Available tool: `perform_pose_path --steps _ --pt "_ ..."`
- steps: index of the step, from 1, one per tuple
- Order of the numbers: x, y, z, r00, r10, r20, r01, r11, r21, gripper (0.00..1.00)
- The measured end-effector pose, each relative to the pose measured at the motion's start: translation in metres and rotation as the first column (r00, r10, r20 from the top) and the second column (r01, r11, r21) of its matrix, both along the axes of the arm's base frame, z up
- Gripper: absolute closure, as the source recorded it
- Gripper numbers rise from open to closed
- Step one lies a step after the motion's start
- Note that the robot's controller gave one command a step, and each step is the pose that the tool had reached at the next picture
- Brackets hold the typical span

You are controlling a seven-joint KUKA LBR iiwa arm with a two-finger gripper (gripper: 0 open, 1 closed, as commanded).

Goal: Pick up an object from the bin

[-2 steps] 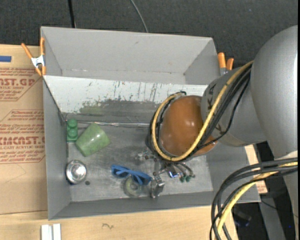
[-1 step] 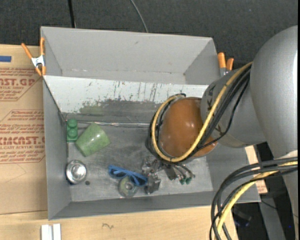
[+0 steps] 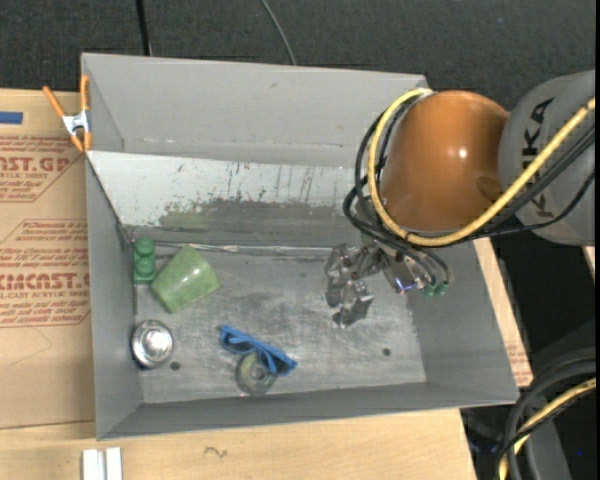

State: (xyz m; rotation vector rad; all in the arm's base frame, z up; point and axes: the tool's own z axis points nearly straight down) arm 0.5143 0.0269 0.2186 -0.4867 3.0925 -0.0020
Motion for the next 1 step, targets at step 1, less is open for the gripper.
perform_pose_path --steps 1 --pt "-0.0021 0.0006 -0.0043 1.000 0.001 -0.009 -0.001 1.000 0.000 0.00"
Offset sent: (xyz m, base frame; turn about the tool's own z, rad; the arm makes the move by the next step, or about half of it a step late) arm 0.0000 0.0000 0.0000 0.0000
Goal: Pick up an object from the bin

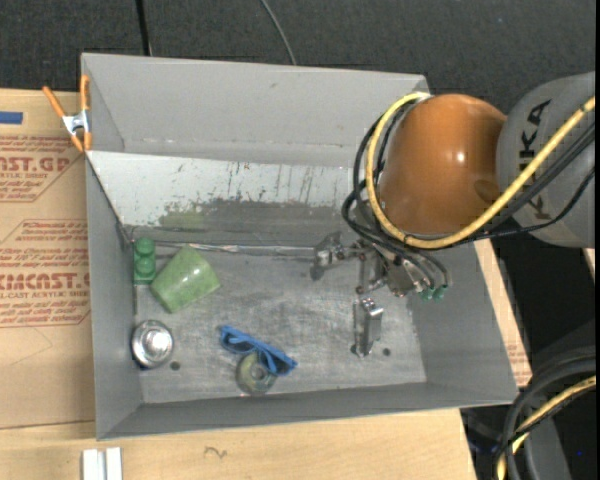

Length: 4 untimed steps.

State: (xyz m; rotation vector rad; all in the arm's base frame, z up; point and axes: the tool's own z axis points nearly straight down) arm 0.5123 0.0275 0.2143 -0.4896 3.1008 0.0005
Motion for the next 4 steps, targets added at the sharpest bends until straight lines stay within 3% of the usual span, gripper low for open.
perform_pose_path --steps 1,2,3,4 --pt "-0.015 0.025 -0.135 0.996 0.085 -0.005 -0.085 0.996 0.001 0.00" --pt "-0.024 0.069 -0.139 0.997 0.080 0.025 -0.080 0.997 -0.001 0.00" --pt "-0.029 0.069 -0.142 0.997 0.075 0.011 -0.075 0.997 0.001 1.00" --pt "-0.013 0.030 -0.142 0.954 0.300 0.006 -0.300 0.954 0.002 1.00"
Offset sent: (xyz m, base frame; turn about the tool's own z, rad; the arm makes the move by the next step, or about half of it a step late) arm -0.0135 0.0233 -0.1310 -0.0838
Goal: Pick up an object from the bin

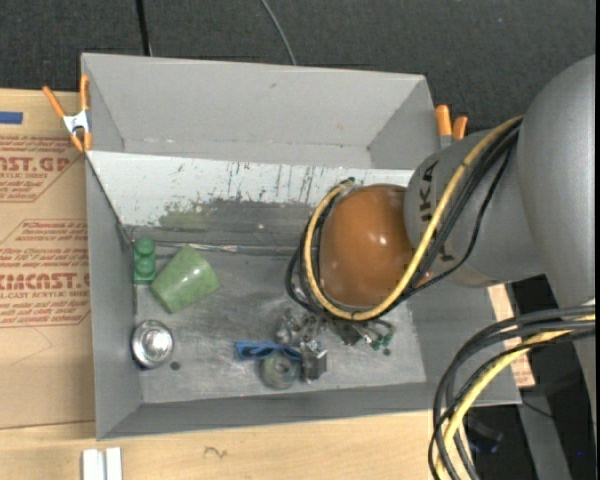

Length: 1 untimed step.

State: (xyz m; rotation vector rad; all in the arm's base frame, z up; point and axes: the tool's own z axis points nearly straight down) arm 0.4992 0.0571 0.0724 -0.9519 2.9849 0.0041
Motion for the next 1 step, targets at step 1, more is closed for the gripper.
perform_pose_path --steps 1 --pt "0.0042 -0.0159 0.1576 0.999 0.054 0.001 -0.054 0.999 -0.005 1.00"
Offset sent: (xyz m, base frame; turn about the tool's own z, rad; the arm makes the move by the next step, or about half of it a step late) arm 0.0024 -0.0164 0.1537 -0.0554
